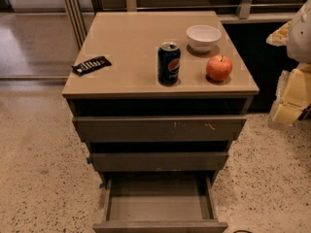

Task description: Place pepsi can into bottom drawer

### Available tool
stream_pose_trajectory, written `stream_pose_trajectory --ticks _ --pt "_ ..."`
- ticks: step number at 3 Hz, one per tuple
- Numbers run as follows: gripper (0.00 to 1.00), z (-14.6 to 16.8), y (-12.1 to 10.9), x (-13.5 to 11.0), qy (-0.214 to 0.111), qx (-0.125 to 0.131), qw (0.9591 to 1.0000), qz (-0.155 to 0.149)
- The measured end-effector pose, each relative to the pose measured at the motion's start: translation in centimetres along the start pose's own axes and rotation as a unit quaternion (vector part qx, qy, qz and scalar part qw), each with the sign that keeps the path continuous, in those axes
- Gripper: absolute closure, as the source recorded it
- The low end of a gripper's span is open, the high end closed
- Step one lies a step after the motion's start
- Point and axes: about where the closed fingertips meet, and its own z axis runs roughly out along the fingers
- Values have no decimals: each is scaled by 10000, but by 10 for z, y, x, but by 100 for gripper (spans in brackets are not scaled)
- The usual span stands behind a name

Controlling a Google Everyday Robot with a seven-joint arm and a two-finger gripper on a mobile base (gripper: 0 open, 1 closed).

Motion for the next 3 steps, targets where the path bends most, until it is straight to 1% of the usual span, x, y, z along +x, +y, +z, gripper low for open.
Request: stream_pose_trajectory --ticks 1,2,3 --pt "0 0 0 0 -3 1 10000 1" --pt "27 5 -17 -3 -424 159 9987 231" --pt "51 22 -52 -19 -1068 466 9921 466"
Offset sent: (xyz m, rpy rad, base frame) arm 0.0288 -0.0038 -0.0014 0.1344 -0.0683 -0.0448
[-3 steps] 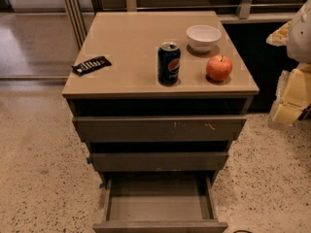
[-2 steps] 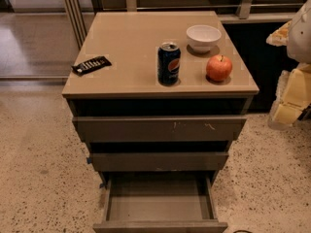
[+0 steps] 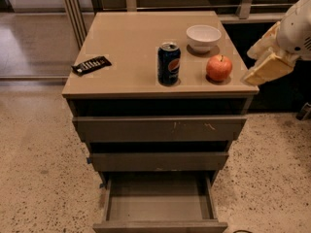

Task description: Place pepsi can into bottom drawer

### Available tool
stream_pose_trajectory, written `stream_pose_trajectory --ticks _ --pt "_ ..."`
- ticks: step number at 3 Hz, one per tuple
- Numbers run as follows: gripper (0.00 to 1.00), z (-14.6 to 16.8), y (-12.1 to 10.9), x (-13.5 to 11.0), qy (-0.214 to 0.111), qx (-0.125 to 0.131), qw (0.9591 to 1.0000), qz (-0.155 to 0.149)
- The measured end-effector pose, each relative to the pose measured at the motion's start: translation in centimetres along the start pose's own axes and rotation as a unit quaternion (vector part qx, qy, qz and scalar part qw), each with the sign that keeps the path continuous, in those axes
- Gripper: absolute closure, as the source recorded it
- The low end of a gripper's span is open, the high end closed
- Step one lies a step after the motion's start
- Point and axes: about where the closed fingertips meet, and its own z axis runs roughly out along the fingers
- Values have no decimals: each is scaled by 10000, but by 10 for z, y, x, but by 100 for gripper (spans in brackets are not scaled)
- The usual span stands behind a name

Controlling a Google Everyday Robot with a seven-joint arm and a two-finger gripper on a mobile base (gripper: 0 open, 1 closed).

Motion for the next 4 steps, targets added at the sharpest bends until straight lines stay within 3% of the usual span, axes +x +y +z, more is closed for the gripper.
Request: stream_pose_trajectory --ticks 1,2,3,4 --pt "74 32 -44 -35 -752 216 9968 147" --pt "100 63 -83 -72 -1457 363 9883 263" --pt "100 63 -83 -72 -1456 361 9883 266" --pt "73 68 -81 -72 -1523 280 9873 344"
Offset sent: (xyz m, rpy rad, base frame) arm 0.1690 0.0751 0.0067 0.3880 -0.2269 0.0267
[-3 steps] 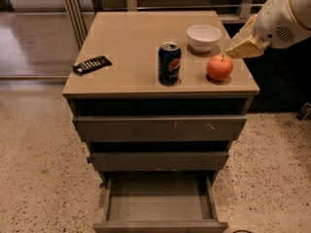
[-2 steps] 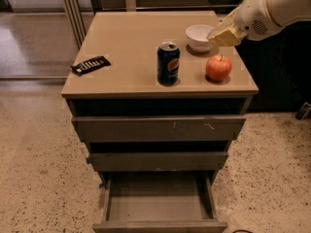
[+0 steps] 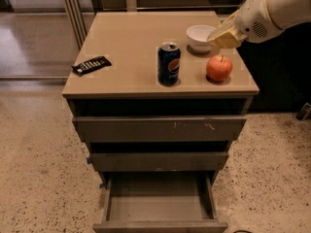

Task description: Place pepsi can into bottom drawer

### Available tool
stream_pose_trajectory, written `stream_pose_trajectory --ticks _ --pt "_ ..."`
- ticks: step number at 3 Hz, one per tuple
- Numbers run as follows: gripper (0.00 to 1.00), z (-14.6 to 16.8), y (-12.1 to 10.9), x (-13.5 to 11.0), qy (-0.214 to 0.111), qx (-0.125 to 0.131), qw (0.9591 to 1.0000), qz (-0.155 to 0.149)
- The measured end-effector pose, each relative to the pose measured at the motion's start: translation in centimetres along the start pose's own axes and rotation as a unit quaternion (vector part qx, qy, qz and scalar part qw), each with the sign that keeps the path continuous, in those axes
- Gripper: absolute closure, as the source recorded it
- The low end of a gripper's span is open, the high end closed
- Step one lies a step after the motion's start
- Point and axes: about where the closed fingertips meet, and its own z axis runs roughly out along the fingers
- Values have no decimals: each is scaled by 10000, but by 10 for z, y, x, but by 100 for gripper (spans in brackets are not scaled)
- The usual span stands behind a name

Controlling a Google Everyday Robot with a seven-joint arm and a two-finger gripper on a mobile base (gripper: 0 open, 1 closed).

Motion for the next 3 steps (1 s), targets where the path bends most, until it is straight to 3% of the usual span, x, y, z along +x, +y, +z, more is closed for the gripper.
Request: stream_pose_trajectory --ticks 1,2,3 --pt "50 12 6 -4 -162 -117 9997 114" --pt "19 33 16 -10 -338 -367 9985 245" --pt "0 51 22 -10 -413 -543 9970 377"
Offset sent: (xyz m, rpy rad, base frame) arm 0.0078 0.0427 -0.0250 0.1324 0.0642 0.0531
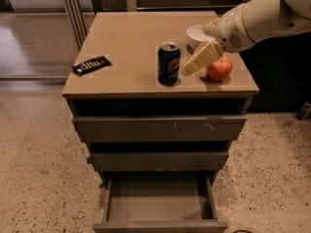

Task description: Place pepsi can into bottom drawer

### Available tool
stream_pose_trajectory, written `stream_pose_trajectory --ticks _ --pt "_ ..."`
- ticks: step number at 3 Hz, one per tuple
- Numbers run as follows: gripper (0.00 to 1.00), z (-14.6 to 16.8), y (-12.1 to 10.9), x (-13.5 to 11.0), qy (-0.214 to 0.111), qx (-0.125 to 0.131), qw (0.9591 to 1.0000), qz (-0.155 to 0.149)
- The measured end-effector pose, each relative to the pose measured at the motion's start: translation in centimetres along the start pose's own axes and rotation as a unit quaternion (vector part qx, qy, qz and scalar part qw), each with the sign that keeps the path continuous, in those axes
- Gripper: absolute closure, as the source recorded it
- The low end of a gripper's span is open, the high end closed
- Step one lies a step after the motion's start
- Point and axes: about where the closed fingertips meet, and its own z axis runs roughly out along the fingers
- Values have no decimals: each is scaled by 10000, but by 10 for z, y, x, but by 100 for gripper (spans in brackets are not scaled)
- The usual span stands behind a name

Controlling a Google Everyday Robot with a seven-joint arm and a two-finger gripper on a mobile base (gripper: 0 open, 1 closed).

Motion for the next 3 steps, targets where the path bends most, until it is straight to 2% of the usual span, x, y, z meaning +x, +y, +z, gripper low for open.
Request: stream_pose_trajectory --ticks 2,3 --pt "0 59 -4 8 -282 -280 9984 398" --pt "0 88 -7 2 -436 -403 9974 405"
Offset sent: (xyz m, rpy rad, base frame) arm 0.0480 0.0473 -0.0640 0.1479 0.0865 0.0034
